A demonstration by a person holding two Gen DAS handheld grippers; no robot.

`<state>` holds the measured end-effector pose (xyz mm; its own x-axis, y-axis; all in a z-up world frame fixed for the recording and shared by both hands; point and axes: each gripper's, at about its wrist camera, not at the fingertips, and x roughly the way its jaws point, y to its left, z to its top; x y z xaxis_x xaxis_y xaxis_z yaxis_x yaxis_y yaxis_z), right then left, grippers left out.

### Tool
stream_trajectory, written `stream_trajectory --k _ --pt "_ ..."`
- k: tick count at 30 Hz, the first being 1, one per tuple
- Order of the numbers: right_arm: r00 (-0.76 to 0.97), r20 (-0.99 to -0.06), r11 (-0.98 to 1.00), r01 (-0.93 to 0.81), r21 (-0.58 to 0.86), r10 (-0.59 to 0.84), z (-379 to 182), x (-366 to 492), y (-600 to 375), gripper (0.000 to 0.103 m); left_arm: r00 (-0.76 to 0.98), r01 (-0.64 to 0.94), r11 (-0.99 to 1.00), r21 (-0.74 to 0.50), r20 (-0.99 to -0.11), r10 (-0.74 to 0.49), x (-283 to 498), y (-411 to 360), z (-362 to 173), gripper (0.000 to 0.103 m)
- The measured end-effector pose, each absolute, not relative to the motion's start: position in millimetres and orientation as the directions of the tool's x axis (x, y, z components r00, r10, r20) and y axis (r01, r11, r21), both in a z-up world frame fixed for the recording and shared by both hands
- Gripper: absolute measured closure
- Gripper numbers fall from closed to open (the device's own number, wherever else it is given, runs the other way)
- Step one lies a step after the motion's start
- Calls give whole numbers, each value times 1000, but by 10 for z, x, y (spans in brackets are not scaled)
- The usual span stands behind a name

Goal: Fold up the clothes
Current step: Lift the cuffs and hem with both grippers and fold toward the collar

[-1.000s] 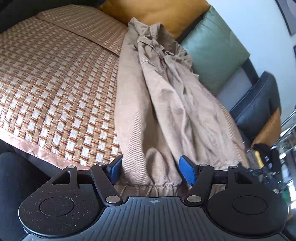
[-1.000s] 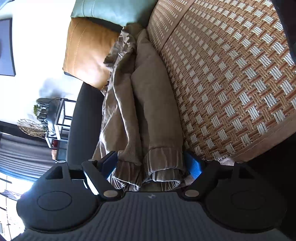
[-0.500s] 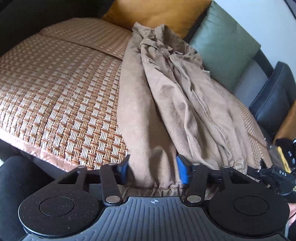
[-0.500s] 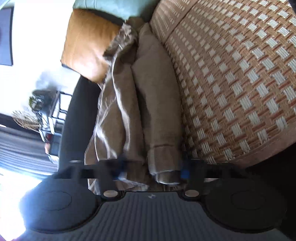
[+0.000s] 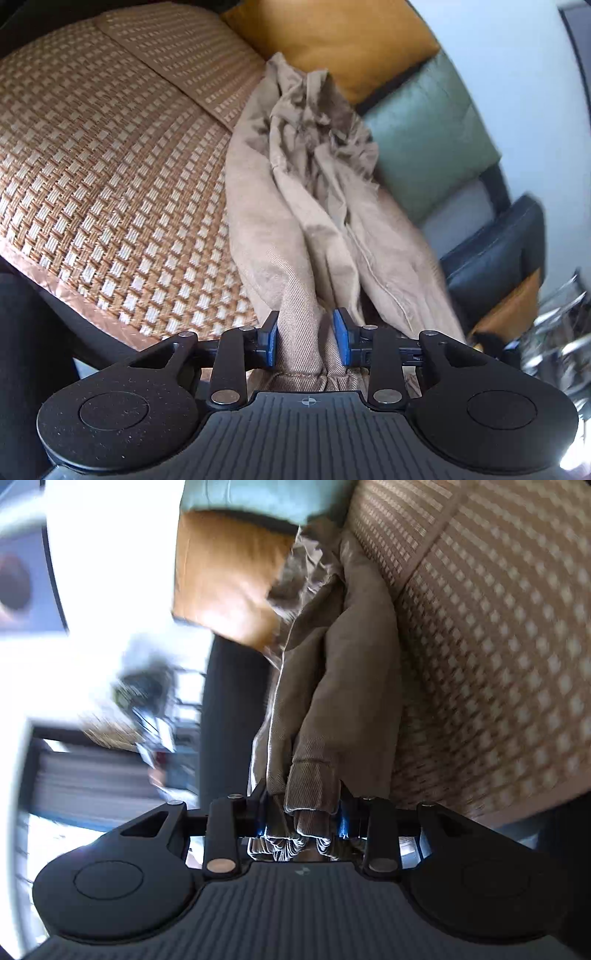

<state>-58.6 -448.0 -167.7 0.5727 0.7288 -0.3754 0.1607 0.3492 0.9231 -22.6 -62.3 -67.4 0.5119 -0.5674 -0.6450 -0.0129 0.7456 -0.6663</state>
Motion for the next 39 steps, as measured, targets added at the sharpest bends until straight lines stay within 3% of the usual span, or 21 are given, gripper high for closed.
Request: stream_trajectory --k 4,6,8,17,21,30,35,39 --pt "525 -493 445 225 867 694 -1869 -612 -4459 52 497 7 819 -574 -708 -501 -387 -645 -890 43" --pt "534 -502 449 237 861 681 -1947 -682 -4480 43 489 23 833 -553 -720 -492 -448 -632 -948 33" --pt "536 -506 449 244 859 676 -1991 -716 -4499 35 481 53 837 -544 -721 -499 -465 -631 -971 30" --pt "551 -511 445 263 856 660 -2207 -760 -4510 26 456 66 814 -578 -708 -539 -448 -611 -1161 16" --pt "572 -469 388 268 882 673 -2336 -753 -4475 26 460 152 821 -550 -696 -552 -530 -737 -1069 17" --pt "604 -431 334 273 902 670 -2445 -794 -4553 24 463 111 821 -561 -702 -542 -515 -689 -1170 15" --pt "605 -425 329 269 905 674 -2419 -827 -4588 25 488 5 717 -697 -624 -611 -646 -326 -1226 17" --pt "597 -436 351 262 899 674 -2367 -772 -4531 24 482 -27 690 -724 -614 -625 -583 -324 -1338 21"
